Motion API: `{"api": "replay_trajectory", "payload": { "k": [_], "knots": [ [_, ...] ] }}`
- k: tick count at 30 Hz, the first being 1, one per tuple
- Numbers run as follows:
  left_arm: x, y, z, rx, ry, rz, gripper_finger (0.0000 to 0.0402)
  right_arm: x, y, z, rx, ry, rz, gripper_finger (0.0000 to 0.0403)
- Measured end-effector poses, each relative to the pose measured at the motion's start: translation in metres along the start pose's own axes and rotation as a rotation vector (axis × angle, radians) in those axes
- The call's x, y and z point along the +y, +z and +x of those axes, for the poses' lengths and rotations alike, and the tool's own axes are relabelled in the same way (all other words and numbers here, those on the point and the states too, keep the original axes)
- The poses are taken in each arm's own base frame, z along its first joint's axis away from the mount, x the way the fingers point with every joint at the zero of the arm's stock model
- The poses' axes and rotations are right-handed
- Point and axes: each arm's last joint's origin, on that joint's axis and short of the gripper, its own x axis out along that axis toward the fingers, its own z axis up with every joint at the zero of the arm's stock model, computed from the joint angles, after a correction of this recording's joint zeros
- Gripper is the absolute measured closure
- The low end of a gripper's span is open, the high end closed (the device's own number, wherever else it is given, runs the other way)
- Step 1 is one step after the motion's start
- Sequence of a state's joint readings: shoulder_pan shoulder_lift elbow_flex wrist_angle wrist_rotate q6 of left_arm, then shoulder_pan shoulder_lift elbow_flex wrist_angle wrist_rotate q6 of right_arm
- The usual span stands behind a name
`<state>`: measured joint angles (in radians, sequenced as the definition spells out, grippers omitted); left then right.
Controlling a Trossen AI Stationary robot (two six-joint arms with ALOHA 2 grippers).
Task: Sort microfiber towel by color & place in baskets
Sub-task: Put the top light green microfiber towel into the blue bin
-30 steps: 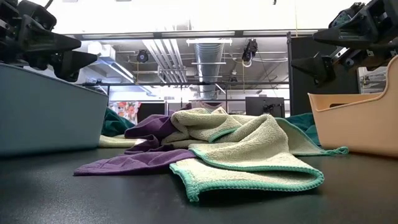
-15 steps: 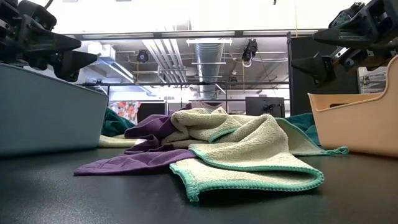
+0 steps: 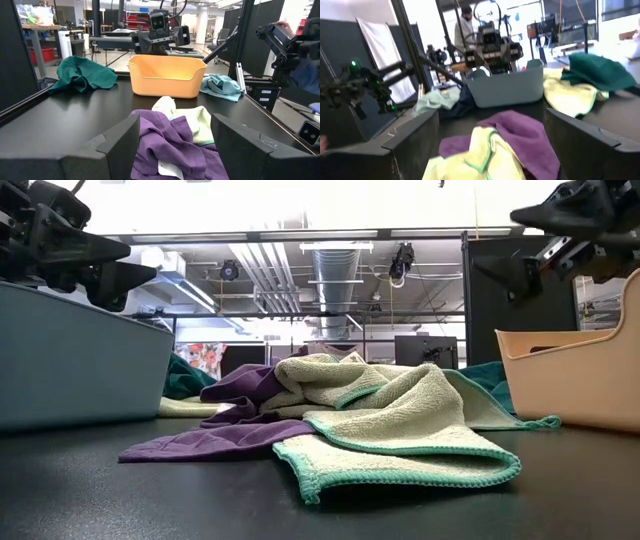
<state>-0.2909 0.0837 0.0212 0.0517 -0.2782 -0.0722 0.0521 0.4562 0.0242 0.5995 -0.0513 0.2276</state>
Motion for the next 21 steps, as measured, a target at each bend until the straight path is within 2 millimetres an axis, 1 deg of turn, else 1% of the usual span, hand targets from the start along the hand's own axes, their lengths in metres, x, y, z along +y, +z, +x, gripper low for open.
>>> {"api": "replay_trajectory", "payload": {
  "k": [8, 16, 21],
  "knots": [
    [0.0, 0.0, 0.0, 0.0, 0.0, 0.0, 0.0171, 0.005, 0.018, -0.013, -0.165, 0.038, -0.009, 0.0053],
    [0.0, 0.0, 0.0, -0.004, 0.0, 0.001, 0.0171, 0.008, 0.029, -0.022, -0.267, 0.062, -0.014, 0.0053],
    [0.0, 0.005, 0.0, -0.048, -0.003, -0.014, 0.0171, 0.009, 0.032, -0.025, -0.301, 0.07, -0.016, 0.0053]
  ]
}}
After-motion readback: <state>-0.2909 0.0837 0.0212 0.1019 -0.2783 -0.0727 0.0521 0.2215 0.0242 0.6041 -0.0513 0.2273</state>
